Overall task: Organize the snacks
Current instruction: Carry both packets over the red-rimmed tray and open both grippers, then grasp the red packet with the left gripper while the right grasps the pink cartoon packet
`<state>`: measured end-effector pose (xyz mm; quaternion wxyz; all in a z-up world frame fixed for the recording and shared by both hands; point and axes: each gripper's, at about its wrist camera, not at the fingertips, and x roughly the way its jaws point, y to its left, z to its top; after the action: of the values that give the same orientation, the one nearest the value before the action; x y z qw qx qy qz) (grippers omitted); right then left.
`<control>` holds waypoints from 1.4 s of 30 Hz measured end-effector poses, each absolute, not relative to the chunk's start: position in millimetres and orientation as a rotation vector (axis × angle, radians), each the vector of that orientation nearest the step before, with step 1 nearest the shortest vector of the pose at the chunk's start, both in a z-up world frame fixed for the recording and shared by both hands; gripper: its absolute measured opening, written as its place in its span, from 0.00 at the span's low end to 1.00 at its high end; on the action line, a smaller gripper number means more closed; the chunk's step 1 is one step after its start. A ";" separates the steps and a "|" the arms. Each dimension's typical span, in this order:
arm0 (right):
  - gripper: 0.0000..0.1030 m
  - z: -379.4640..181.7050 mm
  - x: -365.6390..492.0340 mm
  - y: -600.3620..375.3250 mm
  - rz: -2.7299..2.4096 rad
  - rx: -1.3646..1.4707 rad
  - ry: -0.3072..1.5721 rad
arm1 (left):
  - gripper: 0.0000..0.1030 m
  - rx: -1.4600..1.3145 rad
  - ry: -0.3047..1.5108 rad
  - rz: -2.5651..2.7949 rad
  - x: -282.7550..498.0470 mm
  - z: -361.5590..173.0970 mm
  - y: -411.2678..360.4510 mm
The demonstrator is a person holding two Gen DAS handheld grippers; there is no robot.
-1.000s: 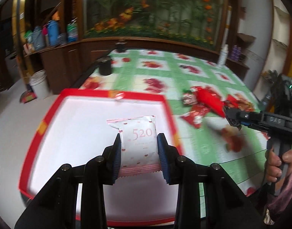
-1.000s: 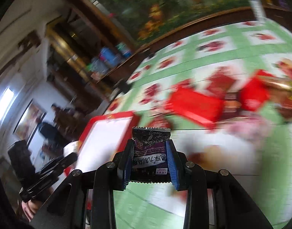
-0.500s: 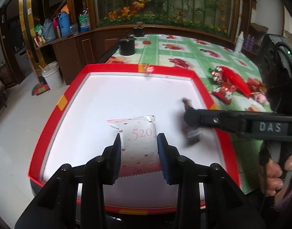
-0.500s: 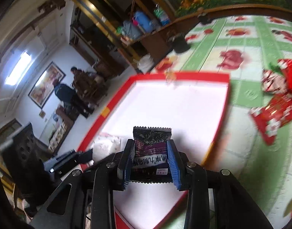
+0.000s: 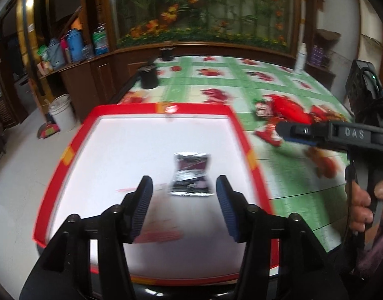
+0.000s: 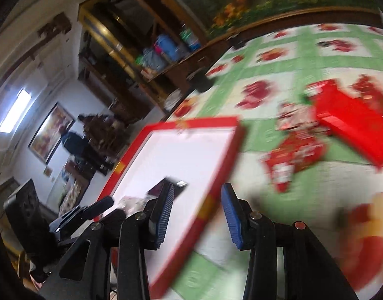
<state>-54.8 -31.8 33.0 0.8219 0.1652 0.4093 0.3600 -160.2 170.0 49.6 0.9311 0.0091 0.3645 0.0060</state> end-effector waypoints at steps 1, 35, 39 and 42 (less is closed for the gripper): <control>0.41 34.1 -51.2 -44.7 0.743 0.363 0.857 | 0.51 0.035 0.748 -0.011 -157.2 50.2 160.4; 0.47 23.0 -20.1 -228.1 0.377 0.594 0.829 | 0.39 0.183 1.029 -0.352 -4.4 15.4 33.2; 0.54 21.0 -12.9 -220.3 0.359 0.538 0.847 | 0.33 0.149 1.028 -0.380 -5.5 15.3 34.2; 0.56 19.7 -8.0 -213.3 0.340 0.481 0.858 | 0.33 0.132 1.026 -0.376 -4.8 14.5 34.3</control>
<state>-8.0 -213.3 19.7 0.8677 0.2297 0.4099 0.1625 -4.8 34.3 14.5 0.8523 0.0628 0.4876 -0.1787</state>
